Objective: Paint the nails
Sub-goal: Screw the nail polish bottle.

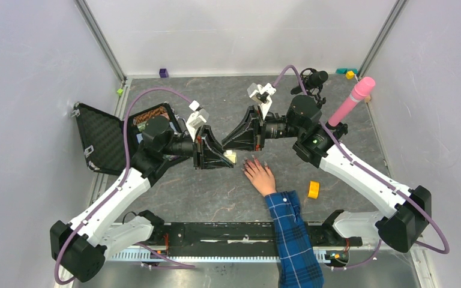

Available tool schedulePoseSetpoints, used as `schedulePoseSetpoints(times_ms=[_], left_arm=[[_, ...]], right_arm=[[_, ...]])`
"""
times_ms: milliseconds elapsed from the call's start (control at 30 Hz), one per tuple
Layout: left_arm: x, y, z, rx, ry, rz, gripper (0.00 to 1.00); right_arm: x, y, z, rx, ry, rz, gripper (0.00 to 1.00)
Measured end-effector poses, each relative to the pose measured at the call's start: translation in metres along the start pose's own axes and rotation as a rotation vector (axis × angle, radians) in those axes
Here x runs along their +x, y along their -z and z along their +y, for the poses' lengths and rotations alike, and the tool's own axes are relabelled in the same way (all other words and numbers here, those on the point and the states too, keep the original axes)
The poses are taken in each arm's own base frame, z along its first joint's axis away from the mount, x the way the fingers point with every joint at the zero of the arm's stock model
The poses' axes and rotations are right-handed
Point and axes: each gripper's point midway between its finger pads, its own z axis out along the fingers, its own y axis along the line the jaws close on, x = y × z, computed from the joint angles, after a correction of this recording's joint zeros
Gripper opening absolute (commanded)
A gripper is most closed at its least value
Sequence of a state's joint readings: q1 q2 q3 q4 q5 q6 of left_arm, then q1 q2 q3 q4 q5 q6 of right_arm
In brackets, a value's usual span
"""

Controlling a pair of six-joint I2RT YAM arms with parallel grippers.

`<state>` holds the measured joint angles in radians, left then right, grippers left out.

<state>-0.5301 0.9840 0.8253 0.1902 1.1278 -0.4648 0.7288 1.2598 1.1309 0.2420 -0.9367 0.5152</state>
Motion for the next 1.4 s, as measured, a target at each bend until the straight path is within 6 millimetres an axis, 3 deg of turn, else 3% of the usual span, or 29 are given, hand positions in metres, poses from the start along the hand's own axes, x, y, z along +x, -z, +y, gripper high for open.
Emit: schedulePoseSetpoints(times_ms=[233,733,1133,1400], left_arm=[[-0.002,0.001,0.007,-0.07,0.012,-0.025,0.02],[0.014,0.013,0.059,-0.382,0.105,-0.045,0.02],[0.026,0.033,0.094,-0.59,0.168,-0.059,0.02],[0.045,0.05,0.113,-0.711,0.228,-0.042,0.02]], right_arm=[[0.001,0.0,-0.008,0.035,0.017,-0.003,0.0],[0.022,0.001,-0.064,0.352,-0.008,0.042,0.0],[0.038,-0.015,-0.108,0.737,-0.015,0.111,0.0],[0.058,-0.029,-0.134,0.95,-0.044,0.129,0.0]])
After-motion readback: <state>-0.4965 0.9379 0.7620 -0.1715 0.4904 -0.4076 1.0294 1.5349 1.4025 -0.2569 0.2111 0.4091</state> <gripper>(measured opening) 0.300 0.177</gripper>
